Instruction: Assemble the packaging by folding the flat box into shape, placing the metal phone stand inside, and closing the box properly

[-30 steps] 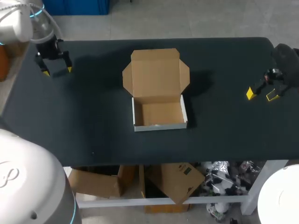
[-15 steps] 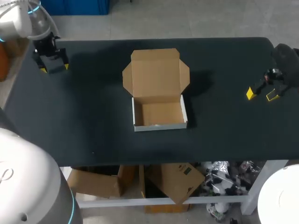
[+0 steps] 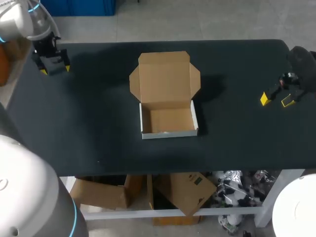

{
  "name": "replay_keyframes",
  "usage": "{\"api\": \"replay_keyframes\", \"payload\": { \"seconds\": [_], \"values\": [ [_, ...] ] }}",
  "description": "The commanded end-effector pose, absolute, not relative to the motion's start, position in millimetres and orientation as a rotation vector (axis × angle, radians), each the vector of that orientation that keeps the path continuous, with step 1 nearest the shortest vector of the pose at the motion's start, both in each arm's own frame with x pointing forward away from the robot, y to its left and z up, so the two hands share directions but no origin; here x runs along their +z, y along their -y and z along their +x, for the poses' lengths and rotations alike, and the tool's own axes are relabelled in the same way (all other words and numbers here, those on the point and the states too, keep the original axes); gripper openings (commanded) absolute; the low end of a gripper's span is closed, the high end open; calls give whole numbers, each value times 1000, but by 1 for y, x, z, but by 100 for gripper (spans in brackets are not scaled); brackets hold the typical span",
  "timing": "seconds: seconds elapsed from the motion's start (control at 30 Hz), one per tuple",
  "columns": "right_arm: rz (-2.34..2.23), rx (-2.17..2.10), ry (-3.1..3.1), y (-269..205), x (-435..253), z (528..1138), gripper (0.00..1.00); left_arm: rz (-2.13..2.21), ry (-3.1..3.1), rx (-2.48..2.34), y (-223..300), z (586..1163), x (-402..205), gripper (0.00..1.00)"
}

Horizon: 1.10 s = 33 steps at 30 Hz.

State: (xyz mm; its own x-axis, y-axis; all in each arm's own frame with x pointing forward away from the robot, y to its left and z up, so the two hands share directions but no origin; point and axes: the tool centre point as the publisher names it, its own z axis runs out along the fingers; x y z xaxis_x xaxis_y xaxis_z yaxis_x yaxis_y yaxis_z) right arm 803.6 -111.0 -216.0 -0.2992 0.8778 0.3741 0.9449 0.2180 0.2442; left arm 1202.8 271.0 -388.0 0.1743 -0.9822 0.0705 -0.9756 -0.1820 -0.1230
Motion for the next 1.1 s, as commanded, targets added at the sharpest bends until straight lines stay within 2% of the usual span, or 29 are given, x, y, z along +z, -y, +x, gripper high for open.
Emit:
{"api": "replay_keyframes", "payload": {
  "seconds": [0.03,1.1],
  "values": [
    [-1757,-643,2325,112,-214,803,100,-2411,-2015,-132,-274,1217,-394,100],
    [-1757,-643,2325,112,-214,803,100,-2413,-1978,-117,-285,1263,-399,100]
  ]
}}
